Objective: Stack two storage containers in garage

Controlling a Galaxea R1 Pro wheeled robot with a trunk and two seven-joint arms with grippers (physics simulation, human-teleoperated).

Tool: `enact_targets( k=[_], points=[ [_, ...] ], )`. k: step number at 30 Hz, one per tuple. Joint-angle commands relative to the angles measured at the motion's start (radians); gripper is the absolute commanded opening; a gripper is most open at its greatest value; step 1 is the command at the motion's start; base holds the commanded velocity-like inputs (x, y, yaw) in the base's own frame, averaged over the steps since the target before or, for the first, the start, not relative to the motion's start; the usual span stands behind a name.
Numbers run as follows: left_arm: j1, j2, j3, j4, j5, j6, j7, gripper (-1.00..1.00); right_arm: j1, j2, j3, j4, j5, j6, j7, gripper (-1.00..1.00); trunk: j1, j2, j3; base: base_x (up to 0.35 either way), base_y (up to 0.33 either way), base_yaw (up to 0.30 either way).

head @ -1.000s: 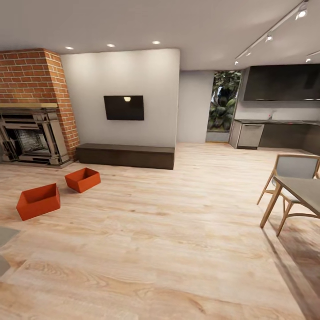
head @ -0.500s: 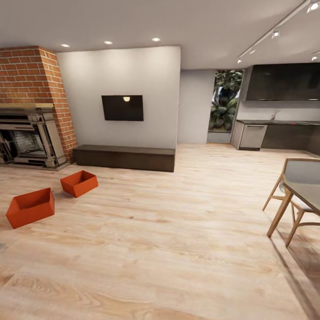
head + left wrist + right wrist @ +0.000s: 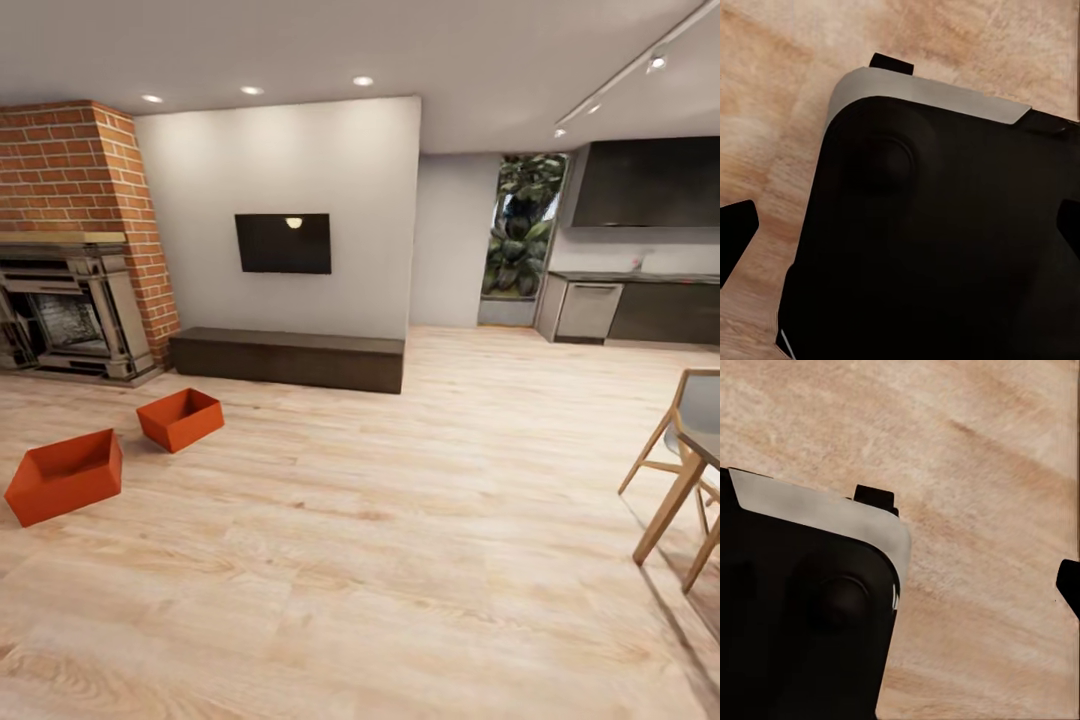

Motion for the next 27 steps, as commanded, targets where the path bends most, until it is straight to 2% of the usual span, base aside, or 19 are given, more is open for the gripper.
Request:
enact_targets(
  k=[1, 15, 27],
  points=[
    [0.000, 0.000, 0.001, -0.002, 0.008, 0.006, 0.004, 1.00, -0.001, 0.000, 0.005, 0.003, 0.001, -0.005, -0.003, 1.00, 0.001, 0.000, -0.001, 0.331, 0.000, 0.262],
    [0.000, -0.003, 0.000, -0.001, 0.009, 0.005, 0.004, 1.00, -0.001, -0.001, 0.007, 0.003, 0.001, -0.005, -0.003, 1.00, 0.001, 0.000, -0.001, 0.331, 0.000, 0.264],
    [0.000, -0.003, 0.000, -0.002, 0.007, 0.004, 0.004, 1.00, -0.001, -0.003, 0.010, 0.003, 0.003, -0.003, -0.003, 1.00, 0.001, 0.000, -0.001, 0.331, 0.000, 0.030]
  ],
)
